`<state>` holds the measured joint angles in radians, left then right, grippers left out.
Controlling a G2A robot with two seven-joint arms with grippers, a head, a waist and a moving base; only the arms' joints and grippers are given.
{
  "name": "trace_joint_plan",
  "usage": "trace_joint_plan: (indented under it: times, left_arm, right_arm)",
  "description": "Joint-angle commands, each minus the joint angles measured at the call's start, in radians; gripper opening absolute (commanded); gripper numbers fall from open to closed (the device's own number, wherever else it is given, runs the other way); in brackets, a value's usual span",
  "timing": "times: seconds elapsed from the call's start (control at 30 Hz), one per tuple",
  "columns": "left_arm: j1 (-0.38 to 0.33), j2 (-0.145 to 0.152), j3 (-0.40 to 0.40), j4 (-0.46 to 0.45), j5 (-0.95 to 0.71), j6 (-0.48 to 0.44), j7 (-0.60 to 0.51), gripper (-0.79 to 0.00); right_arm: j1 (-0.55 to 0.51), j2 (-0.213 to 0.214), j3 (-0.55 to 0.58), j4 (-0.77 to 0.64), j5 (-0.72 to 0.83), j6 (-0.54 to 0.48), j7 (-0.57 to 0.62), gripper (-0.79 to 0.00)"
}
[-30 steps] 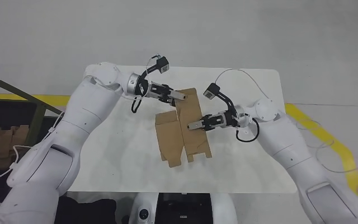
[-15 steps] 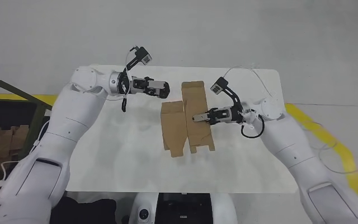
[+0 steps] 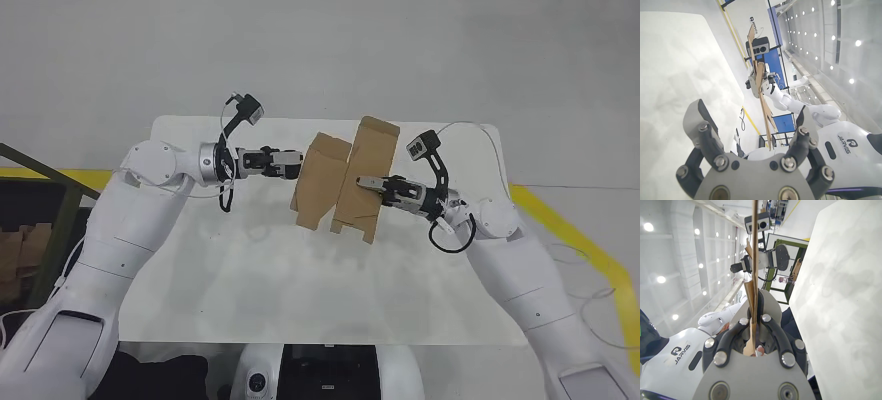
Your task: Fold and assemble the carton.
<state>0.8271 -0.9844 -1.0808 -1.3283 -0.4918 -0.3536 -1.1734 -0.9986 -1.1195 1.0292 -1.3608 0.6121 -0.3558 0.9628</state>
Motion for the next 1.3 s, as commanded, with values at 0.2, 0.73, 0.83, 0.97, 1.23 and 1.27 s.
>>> trace_joint_plan:
  times: [0.2, 0.73, 0.83, 0.97, 1.23, 1.27]
  left_arm:
    - [-0.001, 0.0, 0.0, 0.001, 0.0, 0.0, -0.001, 0.0]
    - [0.039, -0.004, -0.002, -0.039, 0.025, 0.012, 0.129, 0.0]
    - [0.063, -0.006, -0.009, -0.061, 0.048, -0.008, 0.194, 0.0]
    - [0.096, -0.009, -0.006, -0.088, 0.063, -0.034, 0.228, 0.0]
    - [0.084, -0.024, 0.04, -0.066, 0.073, -0.075, 0.176, 0.0]
    - [0.078, -0.026, 0.047, -0.06, 0.081, -0.076, 0.171, 0.0]
  right_arm:
    - [-0.006, 0.001, 0.003, -0.007, -0.004, 0.002, -0.011, -0.785]
    - [-0.052, -0.006, 0.012, -0.047, -0.027, -0.02, -0.135, -0.785]
    - [-0.076, -0.005, 0.026, -0.08, -0.072, 0.021, -0.228, -0.785]
    - [-0.127, -0.005, 0.042, -0.155, -0.124, 0.109, -0.377, -0.785]
    - [-0.226, -0.009, 0.059, -0.289, -0.229, 0.209, -0.626, -0.785]
    - [-0.238, -0.009, 0.062, -0.3, -0.234, 0.213, -0.65, -0.785]
